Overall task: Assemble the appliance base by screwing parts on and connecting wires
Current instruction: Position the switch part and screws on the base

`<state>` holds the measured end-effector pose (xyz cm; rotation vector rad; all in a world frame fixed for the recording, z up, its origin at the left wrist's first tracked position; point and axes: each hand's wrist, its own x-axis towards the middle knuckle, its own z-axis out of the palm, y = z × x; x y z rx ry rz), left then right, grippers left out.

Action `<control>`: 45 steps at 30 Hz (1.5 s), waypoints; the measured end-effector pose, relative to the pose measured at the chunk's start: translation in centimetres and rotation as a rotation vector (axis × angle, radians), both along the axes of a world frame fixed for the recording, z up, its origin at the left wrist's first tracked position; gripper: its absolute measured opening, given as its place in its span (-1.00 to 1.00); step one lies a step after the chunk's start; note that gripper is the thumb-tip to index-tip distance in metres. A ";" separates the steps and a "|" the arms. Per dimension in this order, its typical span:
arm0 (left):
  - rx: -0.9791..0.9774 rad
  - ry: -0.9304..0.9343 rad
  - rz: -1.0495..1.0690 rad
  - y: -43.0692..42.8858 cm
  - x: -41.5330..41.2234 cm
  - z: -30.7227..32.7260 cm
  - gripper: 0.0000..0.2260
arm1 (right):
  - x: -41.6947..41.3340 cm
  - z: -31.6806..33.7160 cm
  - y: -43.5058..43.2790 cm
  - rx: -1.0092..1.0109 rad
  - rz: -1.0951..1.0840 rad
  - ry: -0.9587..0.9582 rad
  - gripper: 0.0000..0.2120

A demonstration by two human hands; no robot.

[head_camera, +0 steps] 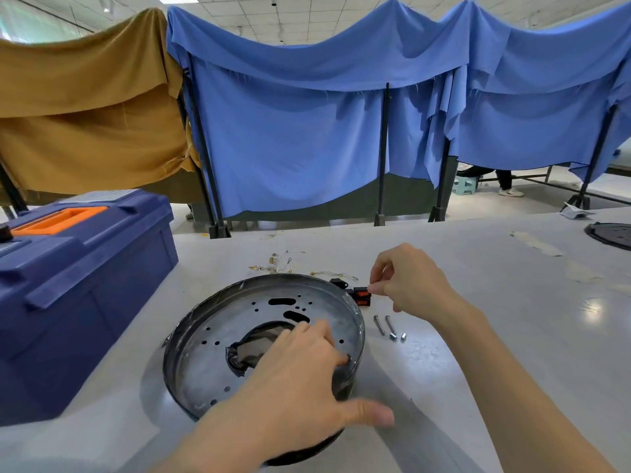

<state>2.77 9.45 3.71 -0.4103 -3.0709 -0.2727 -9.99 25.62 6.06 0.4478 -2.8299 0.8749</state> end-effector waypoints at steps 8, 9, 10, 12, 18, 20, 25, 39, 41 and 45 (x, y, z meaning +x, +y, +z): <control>-0.115 0.019 0.024 1.0 1.2 -0.5 -0.24 | 0.0 0.2 0.1 -0.021 -0.004 0.017 -0.89; -0.116 0.023 0.023 1.2 1.3 -0.5 -0.28 | 0.0 0.2 0.1 -0.022 -0.006 0.020 -0.88; -0.119 0.031 0.020 1.3 1.4 -0.6 -0.33 | 0.0 0.2 0.1 -0.022 -0.006 0.024 -0.88; -0.138 0.055 0.009 1.4 1.5 -0.7 -0.41 | 0.0 0.2 0.1 -0.027 -0.003 0.025 -0.87; -0.157 0.147 -0.016 1.3 1.6 -1.3 -0.56 | 0.1 0.3 0.3 -0.048 0.014 -0.021 -0.87; -0.156 0.162 -0.016 1.3 1.6 -1.4 -0.58 | 0.1 0.3 0.4 -0.054 0.011 -0.021 -0.86; -0.198 0.171 -0.018 1.3 1.5 -1.7 -0.52 | 0.2 0.4 0.4 -0.075 0.028 -0.037 -0.87; -0.208 0.205 -0.029 1.6 1.3 -1.9 -0.67 | 1.1 1.5 0.8 -0.065 0.069 -0.103 -0.88; -0.194 0.182 -0.007 1.5 1.3 -1.2 -0.70 | 1.1 1.6 0.8 -0.072 0.067 -0.098 -0.89; -0.127 0.116 0.044 0.9 0.9 0.6 -0.74 | 0.9 1.7 0.9 -0.085 0.056 -0.084 -0.91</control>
